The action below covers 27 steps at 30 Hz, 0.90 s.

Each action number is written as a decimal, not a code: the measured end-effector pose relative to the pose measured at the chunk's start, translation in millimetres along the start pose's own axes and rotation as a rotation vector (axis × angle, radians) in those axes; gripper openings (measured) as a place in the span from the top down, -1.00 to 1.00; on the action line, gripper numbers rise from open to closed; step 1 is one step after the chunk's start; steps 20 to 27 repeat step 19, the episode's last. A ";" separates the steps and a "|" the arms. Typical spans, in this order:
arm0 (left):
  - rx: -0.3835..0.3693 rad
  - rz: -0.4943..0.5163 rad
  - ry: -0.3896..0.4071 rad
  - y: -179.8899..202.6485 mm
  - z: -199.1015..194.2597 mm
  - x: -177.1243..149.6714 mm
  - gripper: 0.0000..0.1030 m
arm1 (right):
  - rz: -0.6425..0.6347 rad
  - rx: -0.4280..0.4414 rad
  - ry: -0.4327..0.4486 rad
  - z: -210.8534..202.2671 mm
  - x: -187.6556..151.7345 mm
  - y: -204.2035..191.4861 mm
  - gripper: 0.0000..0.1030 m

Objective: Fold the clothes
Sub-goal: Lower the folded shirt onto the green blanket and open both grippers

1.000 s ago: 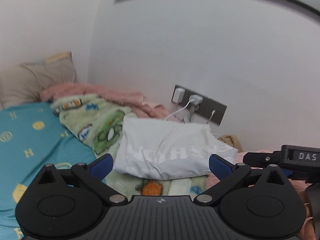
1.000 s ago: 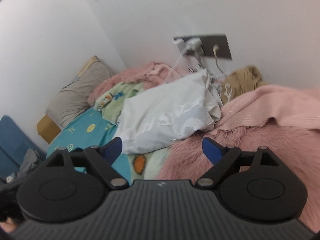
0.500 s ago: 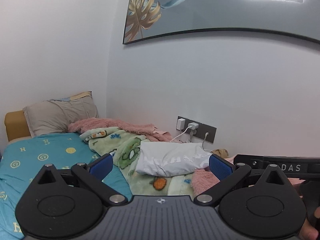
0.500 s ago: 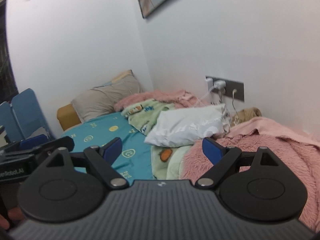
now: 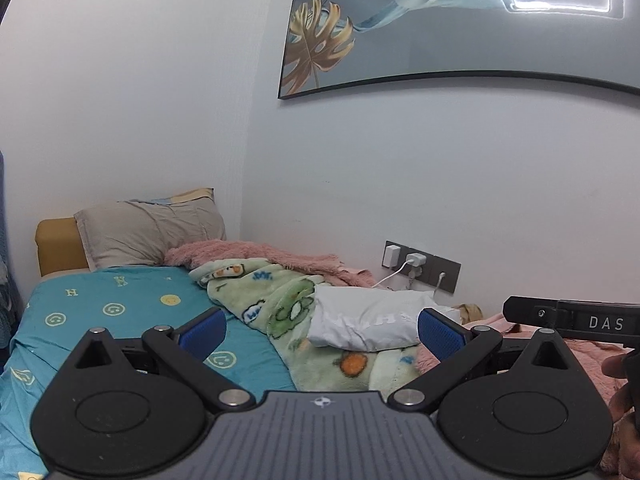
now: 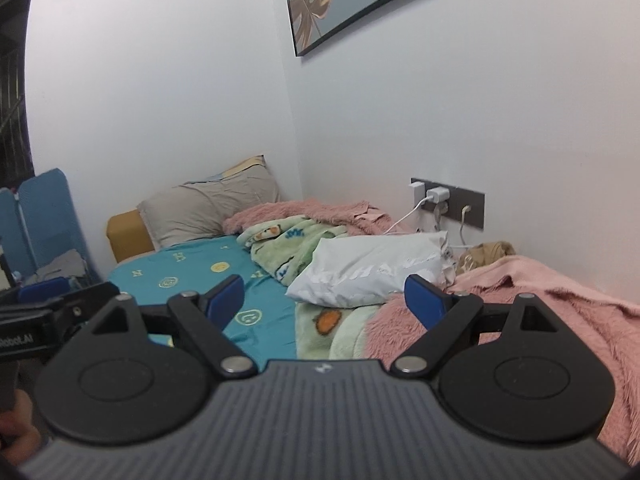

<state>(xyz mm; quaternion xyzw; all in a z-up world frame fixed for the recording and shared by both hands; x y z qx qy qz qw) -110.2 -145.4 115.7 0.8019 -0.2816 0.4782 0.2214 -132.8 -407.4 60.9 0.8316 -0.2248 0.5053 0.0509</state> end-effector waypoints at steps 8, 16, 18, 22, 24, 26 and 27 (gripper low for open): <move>0.018 -0.005 -0.008 -1.6 1.5 -1.8 -0.99 | -0.045 -0.001 0.005 -1.1 -0.7 -13.7 -0.72; 0.030 -0.016 0.000 -8.1 -3.0 -0.5 -0.99 | -0.066 -0.015 0.002 2.8 0.0 -17.5 -0.72; 0.032 -0.015 0.001 -9.7 -2.9 -0.9 -0.99 | -0.070 -0.018 0.002 2.9 -0.5 -18.0 -0.72; 0.032 -0.015 0.000 -10.5 -2.5 -1.1 -0.99 | -0.073 -0.021 0.004 2.9 -1.0 -18.2 -0.72; 0.032 -0.015 0.000 -10.5 -2.5 -1.1 -0.99 | -0.073 -0.021 0.004 2.9 -1.0 -18.2 -0.72; 0.032 -0.015 0.000 -10.5 -2.5 -1.1 -0.99 | -0.073 -0.021 0.004 2.9 -1.0 -18.2 -0.72; 0.032 -0.015 0.000 -10.5 -2.5 -1.1 -0.99 | -0.073 -0.021 0.004 2.9 -1.0 -18.2 -0.72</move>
Point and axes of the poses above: each gripper's, at about its wrist camera, not at the fingertips, and z roughly the way its jaws point, y to its right, x to its top, the point moved 4 cm from there along z, roughly the way its jaws point, and after that the axes turned 12 degrees about -y, right-handed, at the moved point
